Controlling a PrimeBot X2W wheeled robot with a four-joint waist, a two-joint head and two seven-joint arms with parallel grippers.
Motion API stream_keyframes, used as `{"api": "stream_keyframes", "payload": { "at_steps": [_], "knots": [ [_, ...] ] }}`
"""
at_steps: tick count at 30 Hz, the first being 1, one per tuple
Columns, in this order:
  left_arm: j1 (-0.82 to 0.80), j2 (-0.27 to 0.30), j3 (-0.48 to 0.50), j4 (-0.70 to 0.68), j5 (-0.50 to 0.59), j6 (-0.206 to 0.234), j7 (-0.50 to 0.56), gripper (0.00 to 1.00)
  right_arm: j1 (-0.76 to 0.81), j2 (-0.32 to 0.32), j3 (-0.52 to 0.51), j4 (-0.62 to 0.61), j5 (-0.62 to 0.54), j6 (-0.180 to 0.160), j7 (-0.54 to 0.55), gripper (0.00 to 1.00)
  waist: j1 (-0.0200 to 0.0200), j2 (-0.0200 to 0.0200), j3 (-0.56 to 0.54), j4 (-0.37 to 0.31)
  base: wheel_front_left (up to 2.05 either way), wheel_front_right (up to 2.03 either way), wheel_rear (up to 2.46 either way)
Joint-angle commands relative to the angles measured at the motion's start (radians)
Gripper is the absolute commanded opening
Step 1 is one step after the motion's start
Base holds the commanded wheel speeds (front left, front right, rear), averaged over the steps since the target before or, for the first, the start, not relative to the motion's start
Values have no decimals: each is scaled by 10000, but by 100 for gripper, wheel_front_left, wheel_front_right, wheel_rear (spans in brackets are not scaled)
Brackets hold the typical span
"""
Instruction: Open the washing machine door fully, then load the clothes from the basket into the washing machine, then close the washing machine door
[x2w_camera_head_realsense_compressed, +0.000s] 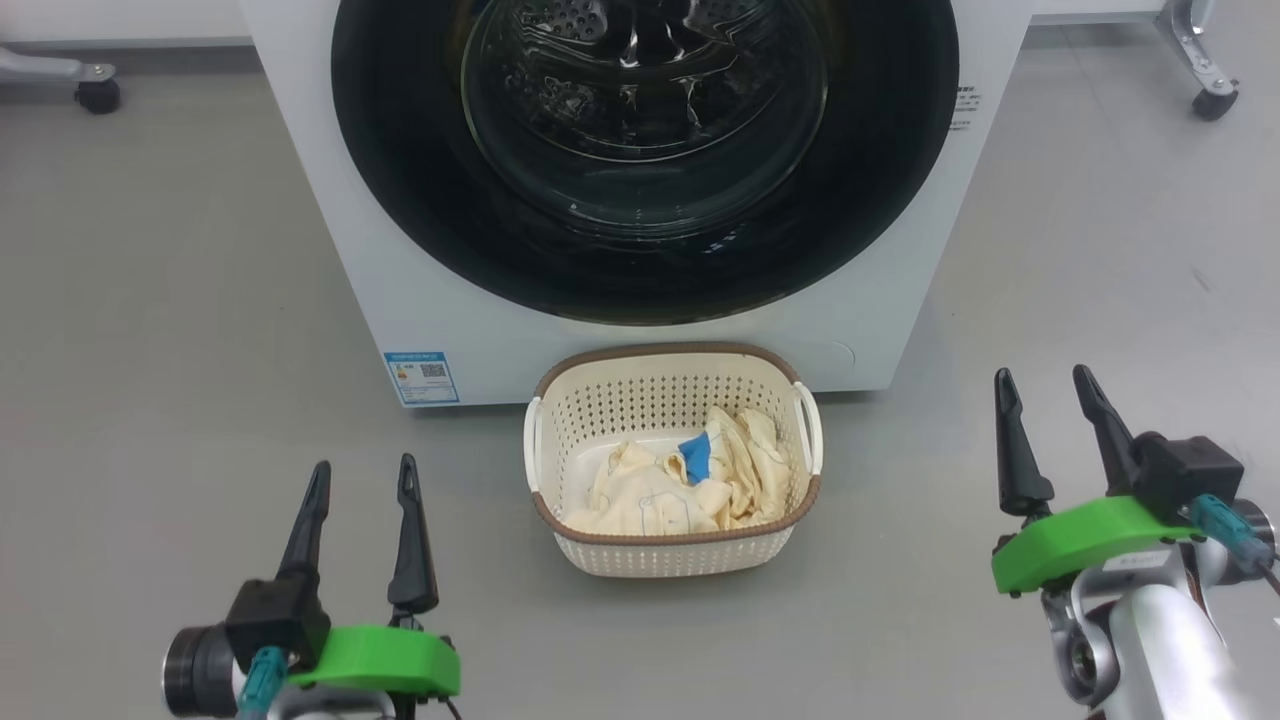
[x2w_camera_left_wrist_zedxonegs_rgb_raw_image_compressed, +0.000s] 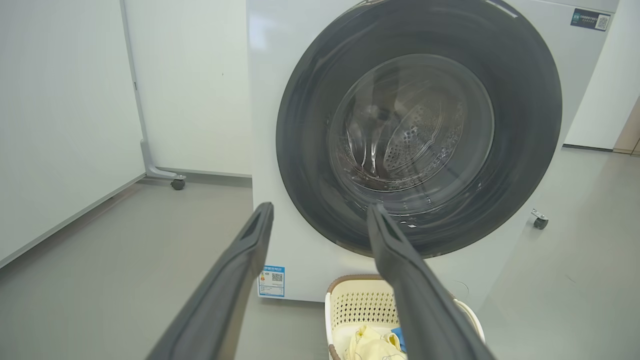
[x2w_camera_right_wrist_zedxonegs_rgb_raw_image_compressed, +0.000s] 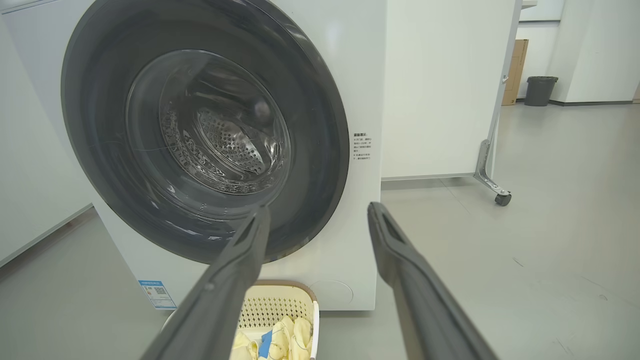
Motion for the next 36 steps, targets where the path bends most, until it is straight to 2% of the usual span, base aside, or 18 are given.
{"api": "stream_keyframes", "payload": {
  "at_steps": [1,11,36],
  "knots": [
    [-543,139,250,-230,138,15,-143,100,-675,-194,257,-197,-161,-30,-134,100,0,0,-3,-15,0,0,0],
    [-582,139,263,423,-545,-155,-143,100,-764,-194,323,118,93,-30,-134,100,0,0,-39,-64,0,0,0],
    [-698,139,351,651,-690,-249,-143,100,-829,-194,278,42,64,-30,-134,100,0,0,6,-78,0,0,0]
  ]
}}
